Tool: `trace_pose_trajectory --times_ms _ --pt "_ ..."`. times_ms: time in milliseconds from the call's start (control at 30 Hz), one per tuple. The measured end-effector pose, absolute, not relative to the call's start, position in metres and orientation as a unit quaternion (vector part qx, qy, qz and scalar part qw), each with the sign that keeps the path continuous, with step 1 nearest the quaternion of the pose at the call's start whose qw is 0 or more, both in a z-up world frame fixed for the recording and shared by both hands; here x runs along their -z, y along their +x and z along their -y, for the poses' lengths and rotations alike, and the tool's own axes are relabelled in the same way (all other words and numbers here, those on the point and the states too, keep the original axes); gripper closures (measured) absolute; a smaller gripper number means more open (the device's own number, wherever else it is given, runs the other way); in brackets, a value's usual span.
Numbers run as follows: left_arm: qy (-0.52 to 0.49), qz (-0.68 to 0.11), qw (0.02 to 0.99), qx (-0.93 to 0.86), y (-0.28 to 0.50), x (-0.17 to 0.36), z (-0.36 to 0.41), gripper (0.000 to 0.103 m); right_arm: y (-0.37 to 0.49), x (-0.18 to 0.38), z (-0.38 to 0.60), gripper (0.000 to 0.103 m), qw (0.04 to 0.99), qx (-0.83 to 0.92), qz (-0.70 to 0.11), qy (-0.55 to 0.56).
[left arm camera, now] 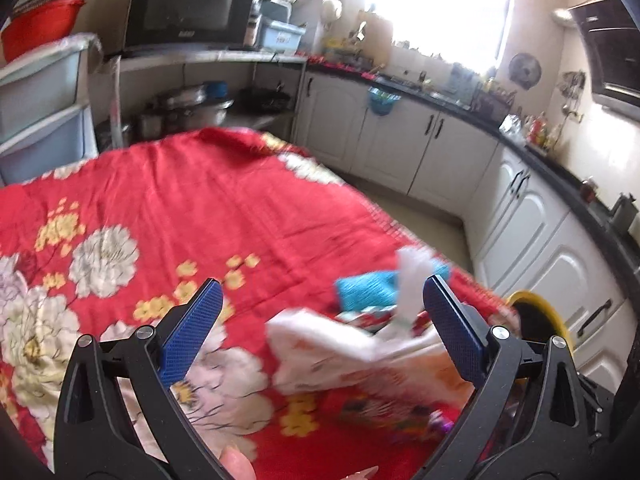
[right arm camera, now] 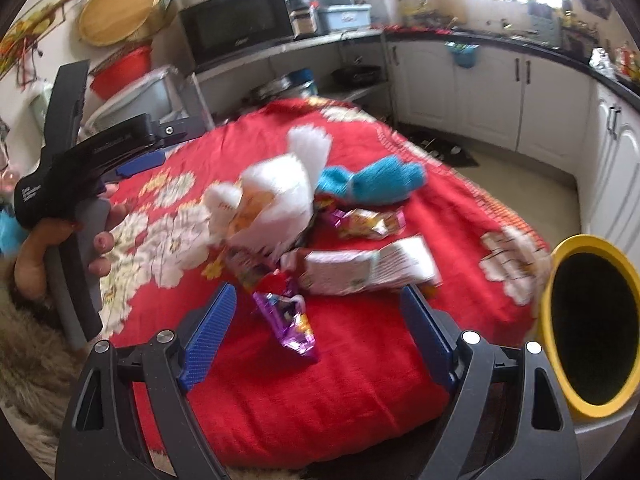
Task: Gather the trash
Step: 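Grasp the white plastic bag with the left tool while the right tool grasps the purple wrapper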
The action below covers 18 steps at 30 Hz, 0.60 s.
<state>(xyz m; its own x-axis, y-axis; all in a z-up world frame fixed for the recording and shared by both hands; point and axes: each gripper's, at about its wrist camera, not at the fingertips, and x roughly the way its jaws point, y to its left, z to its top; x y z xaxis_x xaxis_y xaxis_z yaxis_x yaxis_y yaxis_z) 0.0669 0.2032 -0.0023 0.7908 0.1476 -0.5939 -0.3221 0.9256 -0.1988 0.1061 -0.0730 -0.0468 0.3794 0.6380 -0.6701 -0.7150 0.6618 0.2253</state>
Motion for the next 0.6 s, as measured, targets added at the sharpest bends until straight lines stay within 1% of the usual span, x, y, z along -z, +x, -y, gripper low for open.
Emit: trace_pose_trajectory --times_ms 100,233,367,467,533,600 --pt "-0.163 -0.322 0.925 -0.122 0.064 0.022 -0.217 0.011 0.103 0.058 0.061 0.022 0.816 -0.42 -0.392 -0.063" --pt "-0.227 -0.352 0.903 -0.093 0.063 0.051 -0.234 0.011 0.101 0.072 0.049 0.022 0.807 -0.425 -0.401 -0.08" --pt "-0.292 -0.355 0.885 -0.069 0.067 0.067 -0.246 0.011 0.102 0.08 0.039 0.022 0.802 -0.428 -0.407 -0.086" --pt "-0.312 -0.35 0.881 -0.063 0.075 0.072 -0.251 0.011 0.104 0.086 0.033 0.025 0.796 -0.432 -0.413 -0.091" --pt "-0.326 -0.351 0.876 -0.058 0.079 0.076 -0.254 0.014 0.105 0.089 0.029 0.028 0.792 -0.436 -0.417 -0.093" --pt "-0.333 -0.352 0.873 -0.055 0.083 0.078 -0.253 0.022 0.106 0.094 0.026 0.033 0.788 -0.437 -0.422 -0.097"
